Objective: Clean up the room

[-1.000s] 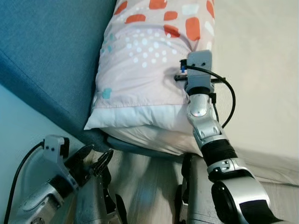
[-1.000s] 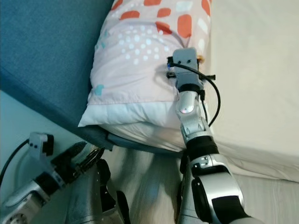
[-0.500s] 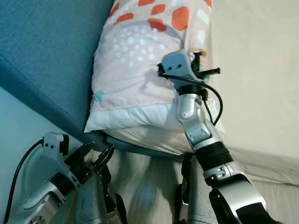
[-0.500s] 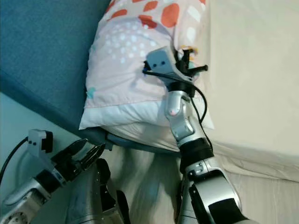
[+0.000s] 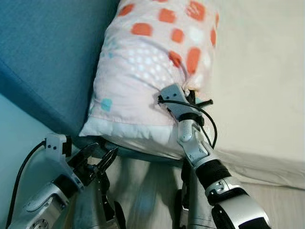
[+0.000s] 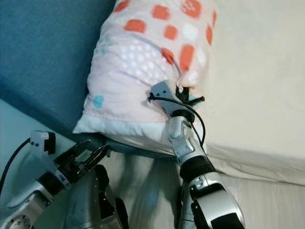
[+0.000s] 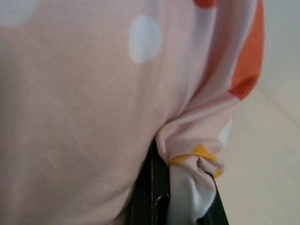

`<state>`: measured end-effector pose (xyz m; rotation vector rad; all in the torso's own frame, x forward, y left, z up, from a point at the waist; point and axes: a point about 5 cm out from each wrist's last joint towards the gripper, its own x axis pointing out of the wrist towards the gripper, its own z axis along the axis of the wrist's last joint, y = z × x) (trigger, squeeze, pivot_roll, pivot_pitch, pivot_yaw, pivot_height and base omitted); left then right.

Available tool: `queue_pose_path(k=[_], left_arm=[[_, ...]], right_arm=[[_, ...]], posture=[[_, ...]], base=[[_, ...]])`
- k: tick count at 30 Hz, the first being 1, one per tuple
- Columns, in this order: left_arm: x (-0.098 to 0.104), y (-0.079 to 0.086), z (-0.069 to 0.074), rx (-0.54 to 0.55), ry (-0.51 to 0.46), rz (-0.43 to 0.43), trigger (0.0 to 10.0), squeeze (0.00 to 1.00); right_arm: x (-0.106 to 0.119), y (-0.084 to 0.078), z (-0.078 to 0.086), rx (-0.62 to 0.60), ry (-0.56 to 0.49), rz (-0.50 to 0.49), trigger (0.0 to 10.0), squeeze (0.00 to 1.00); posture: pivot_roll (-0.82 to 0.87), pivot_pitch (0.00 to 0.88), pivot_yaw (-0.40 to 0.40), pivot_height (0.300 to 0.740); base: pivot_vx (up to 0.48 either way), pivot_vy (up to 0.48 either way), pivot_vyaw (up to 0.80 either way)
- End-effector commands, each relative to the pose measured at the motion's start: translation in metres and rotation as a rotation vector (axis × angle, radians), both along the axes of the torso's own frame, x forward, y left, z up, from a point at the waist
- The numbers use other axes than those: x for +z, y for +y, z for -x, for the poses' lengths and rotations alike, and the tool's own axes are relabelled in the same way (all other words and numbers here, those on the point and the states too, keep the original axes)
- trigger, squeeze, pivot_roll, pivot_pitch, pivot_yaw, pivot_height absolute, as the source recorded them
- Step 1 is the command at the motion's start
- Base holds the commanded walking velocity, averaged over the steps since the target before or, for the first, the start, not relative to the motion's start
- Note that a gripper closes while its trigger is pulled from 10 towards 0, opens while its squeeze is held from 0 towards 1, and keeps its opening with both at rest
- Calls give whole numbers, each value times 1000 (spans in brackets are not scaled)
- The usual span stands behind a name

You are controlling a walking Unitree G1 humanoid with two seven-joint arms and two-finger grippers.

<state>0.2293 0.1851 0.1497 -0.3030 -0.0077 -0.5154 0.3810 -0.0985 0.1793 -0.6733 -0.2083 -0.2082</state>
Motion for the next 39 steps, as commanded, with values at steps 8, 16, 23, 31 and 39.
queue_pose_path(k=[8,16,23,31,39], left_arm=[[-10,-3,-6,16,27,33,10000,0],[-8,-9,-20,9,-5,52,10000,0],[-7,-13,-28,5,-24,61,10000,0],[-11,-20,-43,37,-26,99,10000,0],[-28,-16,-50,223,78,135,10000,0]], right_arm=[[-54,-6,15,-22,235,-114,10000,1000],[-19,-34,1,-16,130,-154,10000,1000],[32,-69,7,-47,-8,-164,10000,1000],[86,-86,24,6,-180,-179,10000,1000],[93,-44,38,445,-128,-234,10000,1000]], posture=[[72,367,15,511],[41,320,1,511],[10,294,-8,511],[-28,241,-18,511],[-43,222,-16,511]], base=[[0,0,0],[0,0,0],[0,0,0],[0,0,0],[0,0,0]])
